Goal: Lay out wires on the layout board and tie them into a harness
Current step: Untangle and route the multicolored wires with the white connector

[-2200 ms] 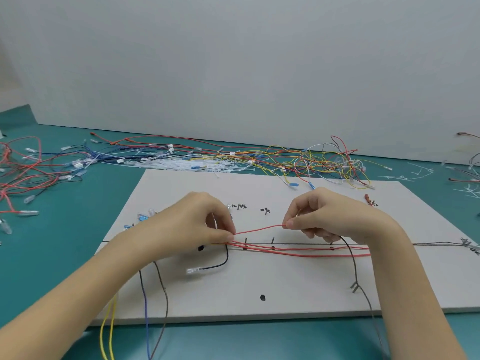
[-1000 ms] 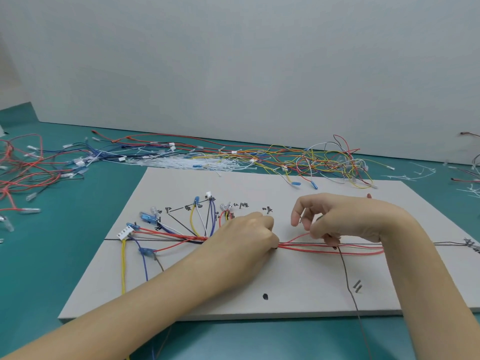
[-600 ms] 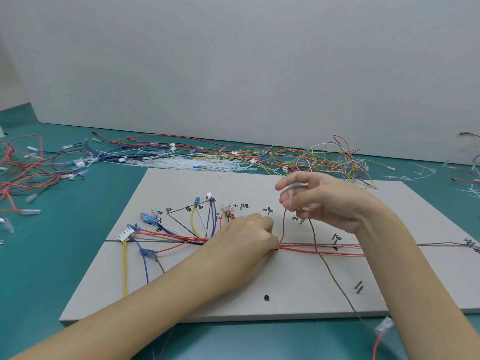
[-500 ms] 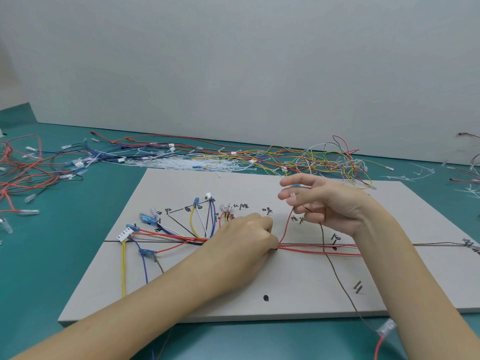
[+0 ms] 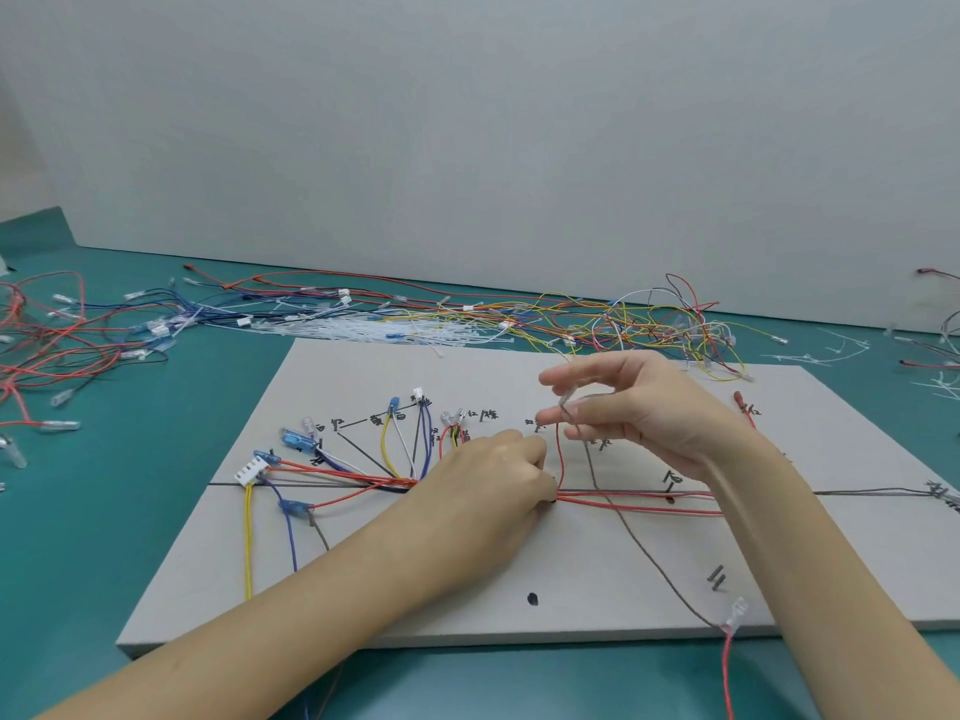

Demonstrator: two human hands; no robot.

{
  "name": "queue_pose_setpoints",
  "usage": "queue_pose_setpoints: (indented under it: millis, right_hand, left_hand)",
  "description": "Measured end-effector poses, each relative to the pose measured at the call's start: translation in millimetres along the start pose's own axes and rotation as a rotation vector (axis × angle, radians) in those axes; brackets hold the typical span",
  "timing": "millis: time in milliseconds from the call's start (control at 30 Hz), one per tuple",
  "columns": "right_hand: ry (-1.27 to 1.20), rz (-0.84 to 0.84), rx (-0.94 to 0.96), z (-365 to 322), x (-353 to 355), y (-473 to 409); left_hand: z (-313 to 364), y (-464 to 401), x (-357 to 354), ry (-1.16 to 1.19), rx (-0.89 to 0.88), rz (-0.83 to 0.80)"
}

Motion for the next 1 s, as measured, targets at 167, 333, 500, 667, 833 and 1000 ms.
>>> queue_pose_setpoints:
  millis: [167,333,500,667,833,1000]
  right_hand:
    - [0.232,0.131,0.021,-5,13,9]
    - [0.442,0.220,0.037,-9,27,18]
    - [0.530,0.290,-0.073,2,46,25]
    - [0.498,0.360,-0.217,11,58,30]
    - [0.672,0.420,-0.361,20,64,28]
    - [0.875,0.462,-0.427,17,58,16]
  left_hand:
    - [-1,0,-2,0.027,0.000,-0.010]
    - [-3,0,-1,0.067,-0.005,0.008]
    - [-3,1,-2,0.075,-0.014,0.026]
    - [-5,1,-2,0.105,-0.015,0.033]
    - [-4,2,-2,0.103,-0.008,0.036]
    - [-5,2,-2,0.117,-0.003,0.029]
Point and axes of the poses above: each hand's wrist, its own y-axis away from the middle knuckle, its own x-axis out of the back of the hand, z = x × y, the point moved 10 cm from there along -y, towards the middle knuckle, and after that the axes turned 5 degrees about -z, right-handed, at the moved point
